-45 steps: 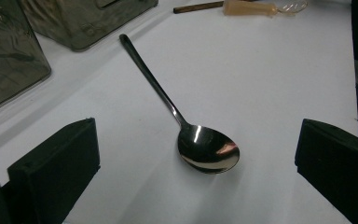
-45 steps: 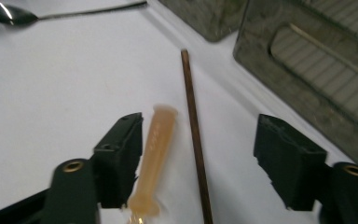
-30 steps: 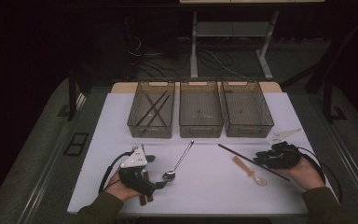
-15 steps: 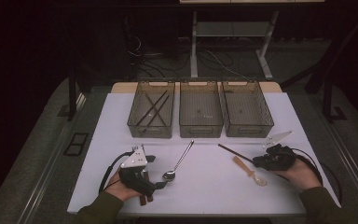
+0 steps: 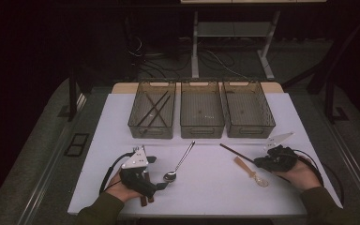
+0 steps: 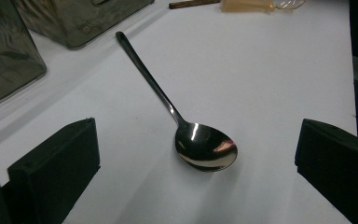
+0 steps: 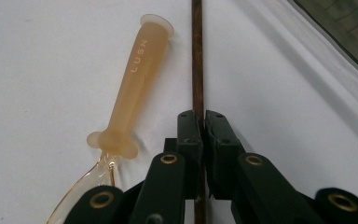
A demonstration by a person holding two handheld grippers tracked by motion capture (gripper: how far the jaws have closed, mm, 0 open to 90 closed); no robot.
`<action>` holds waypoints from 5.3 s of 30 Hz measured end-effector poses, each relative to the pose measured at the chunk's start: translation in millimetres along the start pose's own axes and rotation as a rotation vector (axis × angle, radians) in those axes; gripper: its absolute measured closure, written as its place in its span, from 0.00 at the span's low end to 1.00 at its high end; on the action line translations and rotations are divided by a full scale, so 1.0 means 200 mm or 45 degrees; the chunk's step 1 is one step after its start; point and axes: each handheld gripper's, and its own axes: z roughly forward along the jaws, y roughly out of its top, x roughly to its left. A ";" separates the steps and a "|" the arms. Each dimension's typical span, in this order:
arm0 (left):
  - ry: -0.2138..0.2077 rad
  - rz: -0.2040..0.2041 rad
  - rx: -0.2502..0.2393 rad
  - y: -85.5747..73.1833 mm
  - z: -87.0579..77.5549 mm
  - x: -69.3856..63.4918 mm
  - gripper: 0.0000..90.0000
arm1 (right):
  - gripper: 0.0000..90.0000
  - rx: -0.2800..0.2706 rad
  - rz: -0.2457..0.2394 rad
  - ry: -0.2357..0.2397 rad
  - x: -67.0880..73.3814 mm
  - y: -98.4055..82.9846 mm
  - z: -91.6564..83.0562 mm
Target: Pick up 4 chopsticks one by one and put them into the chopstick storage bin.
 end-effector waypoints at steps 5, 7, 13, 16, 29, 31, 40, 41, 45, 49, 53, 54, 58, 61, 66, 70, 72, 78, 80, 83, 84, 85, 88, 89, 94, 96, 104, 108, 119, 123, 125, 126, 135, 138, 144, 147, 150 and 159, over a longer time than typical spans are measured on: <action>-0.002 0.003 0.002 0.00 0.00 0.00 0.00 | 0.95 -0.006 0.001 0.002 -0.01 0.00 -0.01; -0.002 0.004 0.003 0.00 0.00 0.00 0.00 | 0.95 -0.038 0.017 0.014 -0.01 0.00 -0.03; -0.003 0.009 0.012 0.00 0.00 0.00 0.00 | 0.95 -0.090 0.033 0.029 -0.02 0.00 -0.07; -0.004 0.008 0.013 0.00 0.00 0.00 0.00 | 0.95 -0.100 0.035 0.027 -0.03 0.00 -0.08; -0.002 0.007 0.015 0.00 0.00 0.00 0.00 | 0.95 -0.177 0.043 0.036 -0.02 0.01 -0.13; -0.002 0.006 0.015 0.00 0.00 0.00 0.00 | 0.95 -0.188 0.044 0.038 -0.02 0.02 -0.14; -0.001 0.007 0.015 0.00 0.00 0.00 0.00 | 0.95 -0.243 0.043 0.068 0.00 0.06 -0.15; -0.002 0.008 0.015 0.00 0.00 0.00 0.00 | 0.95 -0.252 0.047 0.076 0.00 0.07 -0.15; -0.001 0.008 0.018 0.00 0.00 0.00 0.00 | 0.95 -0.269 0.043 0.084 0.01 0.09 -0.14; -0.001 0.008 0.018 0.00 0.01 0.00 0.00 | 0.95 -0.284 0.041 0.089 0.02 0.12 -0.14; -0.001 0.008 0.020 0.00 0.01 0.00 0.00 | 0.95 -0.294 0.037 0.088 0.03 0.15 -0.13; -0.001 0.008 0.020 0.00 0.01 0.00 0.00 | 0.95 -0.298 0.037 0.089 0.03 0.16 -0.13; 0.000 0.006 0.018 0.00 0.01 0.00 0.00 | 0.95 -0.303 0.039 0.091 0.04 0.21 -0.12; 0.000 0.007 0.017 0.00 0.00 0.00 0.00 | 0.95 -0.309 0.034 0.089 0.05 0.24 -0.11; 0.000 0.000 0.015 0.00 0.01 0.00 0.00 | 0.95 -0.354 0.040 0.093 0.06 0.30 -0.12; -0.001 -0.006 0.008 0.00 0.01 0.00 0.00 | 0.95 -0.371 0.039 0.094 0.07 0.34 -0.11; -0.001 -0.010 0.005 0.00 0.01 0.00 0.00 | 0.95 -0.375 0.038 0.098 0.08 0.37 -0.10; -0.001 -0.007 0.010 -0.01 0.01 0.00 0.00 | 0.95 -0.382 0.033 0.101 0.10 0.44 -0.07; -0.003 -0.005 0.010 -0.01 0.01 0.00 0.00 | 0.95 -0.385 0.035 0.101 0.11 0.46 -0.06; -0.003 -0.014 0.004 -0.01 0.01 0.00 0.00 | 0.95 -0.383 0.037 0.091 0.11 0.49 -0.04; -0.003 -0.013 0.004 -0.01 0.01 0.00 0.00 | 0.95 -0.382 0.040 0.088 0.12 0.50 -0.04; -0.004 -0.014 0.004 -0.01 0.01 0.00 0.00 | 0.95 -0.382 0.044 0.088 0.12 0.51 -0.03; -0.003 -0.015 0.003 -0.01 0.01 0.00 0.00 | 0.95 -0.370 0.045 0.070 0.13 0.54 -0.01; -0.004 -0.015 0.003 -0.01 0.01 0.00 0.00 | 0.95 -0.365 0.044 0.068 0.13 0.55 -0.01; -0.002 -0.013 0.003 -0.01 0.01 0.00 0.00 | 0.95 -0.360 0.046 0.042 0.15 0.62 0.02; -0.002 -0.014 0.002 -0.01 0.01 0.00 0.00 | 0.95 -0.366 0.044 0.036 0.16 0.64 0.04; -0.005 -0.009 0.004 -0.01 0.01 0.00 0.00 | 0.95 -0.369 0.034 0.041 0.18 0.77 0.09; -0.005 -0.016 -0.003 -0.01 0.01 0.00 0.00 | 0.95 -0.364 0.046 0.035 0.18 0.83 0.12; -0.008 -0.015 -0.003 -0.01 0.01 0.00 0.00 | 0.95 -0.352 0.088 0.035 0.16 0.99 0.20; -0.010 -0.012 0.002 -0.01 0.01 0.00 0.00 | 0.95 -0.351 0.099 0.016 0.15 1.05 0.23; -0.009 -0.009 0.002 -0.01 0.01 0.00 0.00 | 0.95 -0.346 0.106 0.009 0.15 1.09 0.25; -0.008 -0.005 0.002 -0.01 0.01 0.00 0.00 | 0.95 -0.344 0.104 0.005 0.15 1.10 0.26; -0.015 0.001 0.003 0.00 0.01 0.00 0.00 | 0.95 -0.322 0.139 -0.028 0.15 1.23 0.34; -0.018 0.000 0.004 0.00 0.00 0.00 0.00 | 0.95 -0.304 0.143 -0.040 0.15 1.28 0.37; -0.023 -0.005 -0.002 0.00 0.00 0.00 0.00 | 0.95 -0.299 0.148 -0.038 0.17 1.37 0.43; -0.027 -0.001 -0.001 0.00 0.00 0.01 0.00 | 0.95 -0.282 0.147 -0.046 0.18 1.42 0.47; -0.027 -0.007 -0.001 0.00 0.00 0.00 0.00 | 0.95 -0.269 0.151 -0.049 0.19 1.48 0.51; -0.028 -0.015 -0.014 0.00 0.00 0.01 0.00 | 0.95 -0.210 0.159 -0.085 0.21 1.63 0.64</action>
